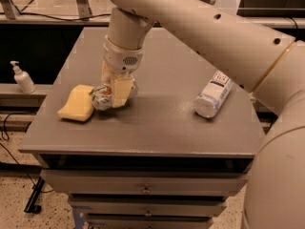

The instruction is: Move 7up can near sponge

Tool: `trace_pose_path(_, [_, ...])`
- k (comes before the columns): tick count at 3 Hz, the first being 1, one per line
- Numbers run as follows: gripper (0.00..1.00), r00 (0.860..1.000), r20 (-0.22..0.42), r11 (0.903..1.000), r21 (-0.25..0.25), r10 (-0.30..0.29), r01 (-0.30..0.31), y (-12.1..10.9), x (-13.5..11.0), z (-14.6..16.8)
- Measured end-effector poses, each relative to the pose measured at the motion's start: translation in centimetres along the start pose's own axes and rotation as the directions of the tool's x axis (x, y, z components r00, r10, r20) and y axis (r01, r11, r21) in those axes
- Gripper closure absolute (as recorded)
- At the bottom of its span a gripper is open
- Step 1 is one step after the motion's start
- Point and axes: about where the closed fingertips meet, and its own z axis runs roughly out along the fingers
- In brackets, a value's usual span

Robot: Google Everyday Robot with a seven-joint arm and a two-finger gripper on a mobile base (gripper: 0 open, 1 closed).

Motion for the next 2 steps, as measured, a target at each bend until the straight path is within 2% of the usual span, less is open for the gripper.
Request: trace_pose_path(2, [0.36, 1.0, -0.016, 0.9998, 0.001, -0.019, 0.019, -0.78, -0.12, 0.02])
